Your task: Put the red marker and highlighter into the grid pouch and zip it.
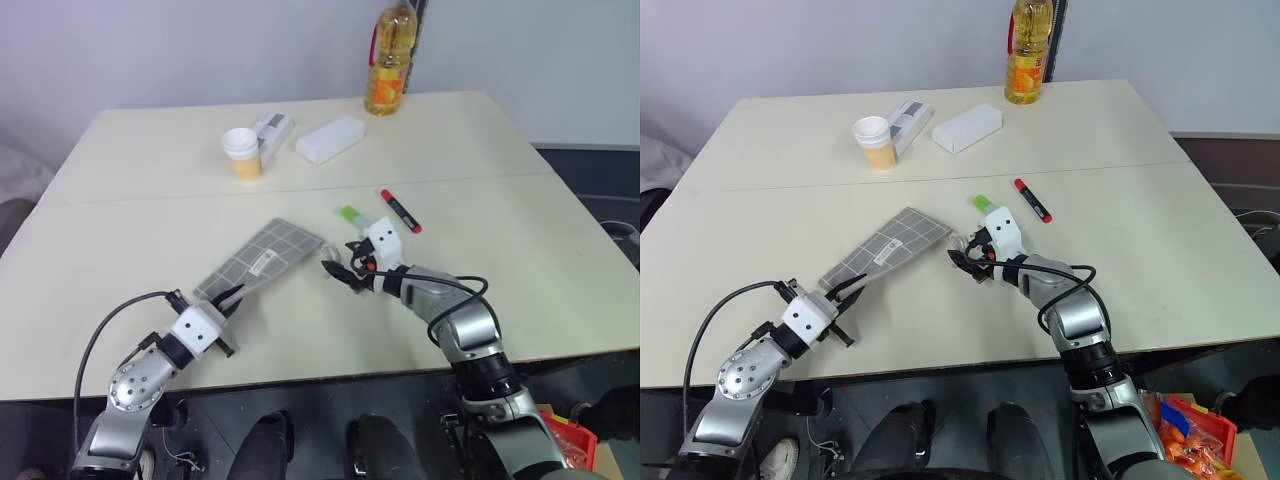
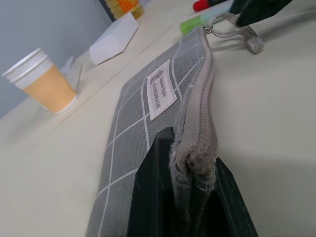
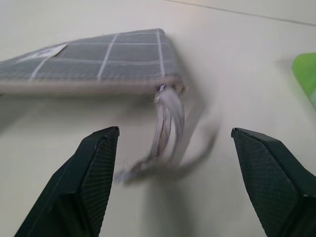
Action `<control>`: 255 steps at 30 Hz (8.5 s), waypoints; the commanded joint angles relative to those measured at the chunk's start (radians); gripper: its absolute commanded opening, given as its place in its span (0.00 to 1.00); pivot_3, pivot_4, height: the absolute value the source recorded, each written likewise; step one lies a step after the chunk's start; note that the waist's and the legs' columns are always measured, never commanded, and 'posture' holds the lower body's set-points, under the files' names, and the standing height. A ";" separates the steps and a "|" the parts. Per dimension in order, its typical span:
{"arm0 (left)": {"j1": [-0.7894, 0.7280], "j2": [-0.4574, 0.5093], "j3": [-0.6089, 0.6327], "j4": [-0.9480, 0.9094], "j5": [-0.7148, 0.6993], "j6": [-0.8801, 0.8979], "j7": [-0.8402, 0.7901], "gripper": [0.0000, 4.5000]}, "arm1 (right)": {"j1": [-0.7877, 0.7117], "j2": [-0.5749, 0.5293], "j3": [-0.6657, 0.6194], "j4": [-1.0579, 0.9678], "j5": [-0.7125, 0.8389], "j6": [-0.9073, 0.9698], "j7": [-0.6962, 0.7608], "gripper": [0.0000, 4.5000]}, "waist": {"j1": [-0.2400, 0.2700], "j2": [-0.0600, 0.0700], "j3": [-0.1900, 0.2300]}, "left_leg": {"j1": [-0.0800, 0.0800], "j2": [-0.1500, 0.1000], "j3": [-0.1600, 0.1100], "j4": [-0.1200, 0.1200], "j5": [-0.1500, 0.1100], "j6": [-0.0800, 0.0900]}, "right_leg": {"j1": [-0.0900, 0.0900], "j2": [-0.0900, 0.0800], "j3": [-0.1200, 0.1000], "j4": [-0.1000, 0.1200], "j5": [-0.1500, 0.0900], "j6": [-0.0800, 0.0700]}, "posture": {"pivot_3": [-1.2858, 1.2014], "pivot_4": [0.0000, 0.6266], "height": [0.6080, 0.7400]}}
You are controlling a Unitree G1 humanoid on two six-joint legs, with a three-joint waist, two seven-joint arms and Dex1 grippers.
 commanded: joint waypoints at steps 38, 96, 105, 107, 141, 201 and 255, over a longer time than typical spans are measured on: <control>-0.222 -0.199 -0.092 -0.022 0.138 0.212 0.216 0.00 | -0.086 -0.096 0.233 -0.245 -0.082 -0.027 0.189 0.68 | 0.002 0.000 0.000 | 0.000 -0.001 -0.002 0.001 0.000 0.000 | 0.001 0.000 -0.002 0.000 0.001 0.001 | 0.52 0.24 1.00; -0.220 -0.225 -0.071 -0.042 -0.032 0.216 0.149 0.00 | -0.078 -0.225 0.025 -0.183 -0.028 0.014 0.150 0.19 | 0.003 0.000 0.000 | 0.000 -0.001 -0.001 0.002 0.000 0.000 | 0.002 0.001 -0.001 0.001 0.001 0.001 | 0.52 0.24 1.00; -0.206 -0.148 -0.118 -0.048 0.001 0.149 0.054 0.00 | -0.094 -0.342 0.136 -0.243 -0.109 -0.017 0.234 0.19 | 0.003 0.000 0.000 | 0.000 -0.001 -0.001 0.002 0.000 0.000 | 0.001 0.000 -0.001 0.000 0.001 0.001 | 0.52 0.24 1.00; -0.199 -0.105 -0.144 -0.057 0.013 0.114 0.002 0.00 | -0.099 -0.392 0.188 -0.273 -0.141 -0.047 0.287 0.19 | 0.003 0.000 0.000 | 0.000 -0.001 -0.001 0.001 0.000 0.000 | 0.001 0.000 -0.001 0.000 0.001 0.001 | 0.52 0.24 1.00; -0.263 -0.164 -0.101 0.034 0.088 0.229 0.200 0.00 | -0.314 -0.179 -0.204 0.588 -0.108 -0.152 -0.091 0.93 | 0.001 0.000 0.001 | 0.000 -0.001 0.004 0.001 0.000 0.000 | 0.001 0.001 -0.001 0.001 0.001 0.001 | 0.52 0.24 1.00; -0.223 -0.095 -0.143 -0.036 -0.003 0.146 -0.035 0.00 | -0.106 -0.460 0.142 -0.223 -0.239 -0.288 0.367 0.09 | 0.004 0.000 0.001 | 0.000 -0.001 0.000 0.003 0.000 0.000 | 0.002 0.000 -0.001 0.000 0.001 0.003 | 0.52 0.24 1.00; -0.417 -0.242 -0.077 0.052 -0.046 0.265 0.105 0.00 | -0.186 -0.080 -0.115 -0.193 0.055 0.074 -0.026 0.02 | 0.001 0.000 0.001 | 0.000 -0.002 -0.001 0.003 0.000 0.000 | 0.002 0.001 -0.001 0.001 0.002 0.003 | 0.52 0.24 1.00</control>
